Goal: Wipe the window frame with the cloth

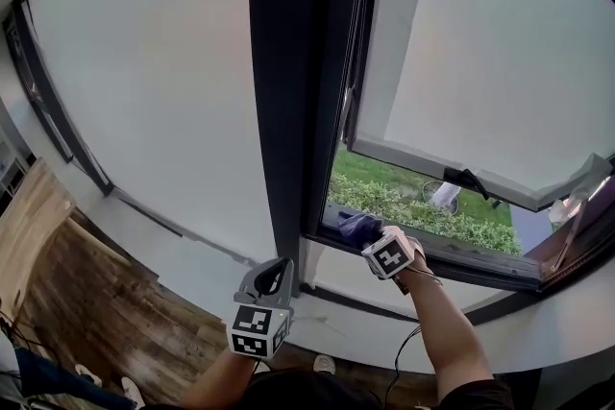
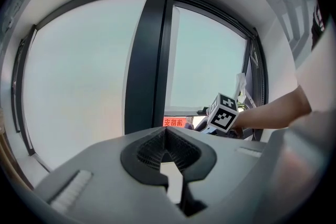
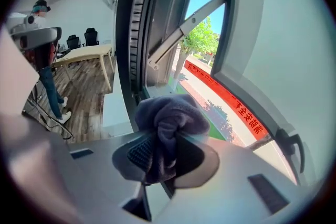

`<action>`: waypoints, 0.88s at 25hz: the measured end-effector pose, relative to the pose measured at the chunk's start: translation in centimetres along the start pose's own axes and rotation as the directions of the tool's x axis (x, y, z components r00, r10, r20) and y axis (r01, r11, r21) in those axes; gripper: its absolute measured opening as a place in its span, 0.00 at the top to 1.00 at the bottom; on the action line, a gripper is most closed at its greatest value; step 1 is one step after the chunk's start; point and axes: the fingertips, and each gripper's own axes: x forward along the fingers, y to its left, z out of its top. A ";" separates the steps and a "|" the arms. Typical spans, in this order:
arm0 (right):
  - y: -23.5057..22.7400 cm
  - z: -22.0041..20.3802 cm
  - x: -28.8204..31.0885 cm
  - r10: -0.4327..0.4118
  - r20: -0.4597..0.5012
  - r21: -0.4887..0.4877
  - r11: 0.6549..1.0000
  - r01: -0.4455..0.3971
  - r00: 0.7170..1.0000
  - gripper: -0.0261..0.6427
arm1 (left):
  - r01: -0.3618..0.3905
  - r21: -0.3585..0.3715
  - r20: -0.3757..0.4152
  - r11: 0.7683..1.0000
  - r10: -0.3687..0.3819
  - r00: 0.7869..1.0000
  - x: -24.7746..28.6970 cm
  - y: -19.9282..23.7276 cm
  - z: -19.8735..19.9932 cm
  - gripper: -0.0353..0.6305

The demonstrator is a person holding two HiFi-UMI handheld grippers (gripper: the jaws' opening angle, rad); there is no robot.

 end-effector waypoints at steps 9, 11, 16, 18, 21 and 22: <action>-1.9 -2.7 -1.8 -0.039 0.012 0.073 0.997 0.038 0.999 0.84 | 0.047 0.015 -0.009 0.999 -0.046 0.999 0.8 -1.9 0.0 0.94; -2.3 -2.7 -2.0 -0.044 0.034 0.093 0.995 0.041 0.998 0.84 | 0.054 0.019 -0.010 0.998 -0.054 0.999 1.0 -2.1 0.0 0.94; -3.1 -3.9 -2.8 -0.064 0.071 0.126 0.990 0.055 0.995 0.84 | 0.071 0.030 -0.017 0.997 -0.071 0.997 1.1 -2.9 0.0 0.94; -3.5 -4.9 -3.4 -0.091 0.065 0.139 0.987 0.081 0.994 0.84 | 0.078 0.033 -0.020 0.996 -0.077 0.997 1.2 -3.1 -0.1 0.94; -4.3 -6.6 -4.2 -0.126 0.040 0.156 0.981 0.118 0.991 0.84 | 0.086 0.039 -0.019 0.996 -0.086 0.996 1.4 -3.4 0.0 0.94; -4.6 -7.1 -4.4 -0.137 0.037 0.165 0.978 0.129 0.990 0.84 | 0.089 0.041 -0.017 0.995 -0.088 0.996 1.4 -3.4 0.0 0.94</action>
